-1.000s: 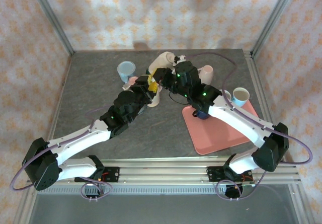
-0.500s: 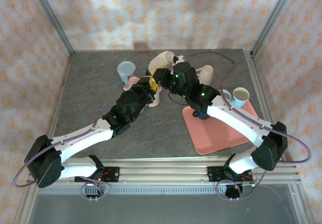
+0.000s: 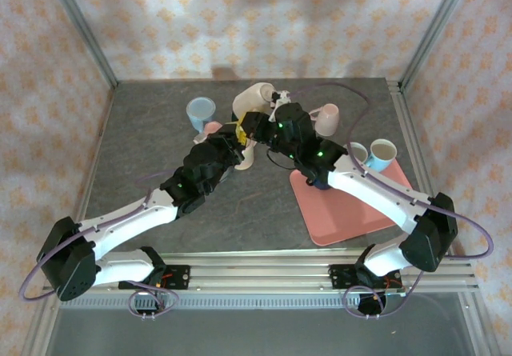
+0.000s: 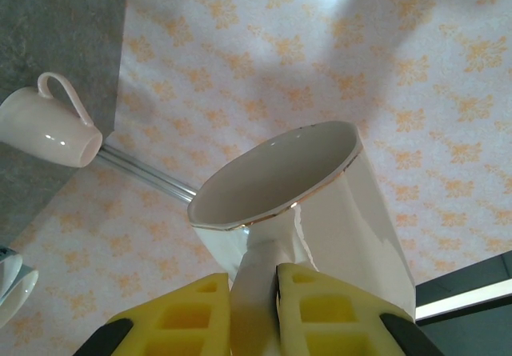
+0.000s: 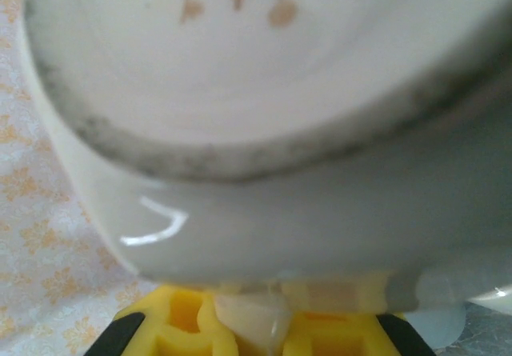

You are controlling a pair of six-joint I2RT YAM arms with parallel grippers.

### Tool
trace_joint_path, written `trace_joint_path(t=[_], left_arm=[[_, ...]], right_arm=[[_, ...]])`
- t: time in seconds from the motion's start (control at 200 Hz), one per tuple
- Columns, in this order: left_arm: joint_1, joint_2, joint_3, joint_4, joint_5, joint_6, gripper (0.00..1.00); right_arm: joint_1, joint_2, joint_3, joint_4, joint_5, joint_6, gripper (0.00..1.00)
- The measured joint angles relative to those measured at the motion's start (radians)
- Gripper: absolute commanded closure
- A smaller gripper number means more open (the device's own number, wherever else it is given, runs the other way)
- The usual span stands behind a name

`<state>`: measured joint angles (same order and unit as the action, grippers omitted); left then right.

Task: Turn the mug right side up

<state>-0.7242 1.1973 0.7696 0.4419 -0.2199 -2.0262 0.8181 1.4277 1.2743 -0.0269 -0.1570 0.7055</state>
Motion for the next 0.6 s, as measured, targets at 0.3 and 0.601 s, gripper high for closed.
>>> trace_joint_path(t=[0.3, 0.601], left_arm=[[0.008, -0.03, -0.021, -0.032, 0.014, 0.0, 0.59], [0.089, -0.128, -0.084, -0.115, 0.14, 0.0, 0.48]], right_arm=[[0.014, 0.0, -0.062, 0.084, 0.012, 0.068, 1.0], [0.017, -0.014, -0.064, 0.053, 0.097, 0.149, 1.0]])
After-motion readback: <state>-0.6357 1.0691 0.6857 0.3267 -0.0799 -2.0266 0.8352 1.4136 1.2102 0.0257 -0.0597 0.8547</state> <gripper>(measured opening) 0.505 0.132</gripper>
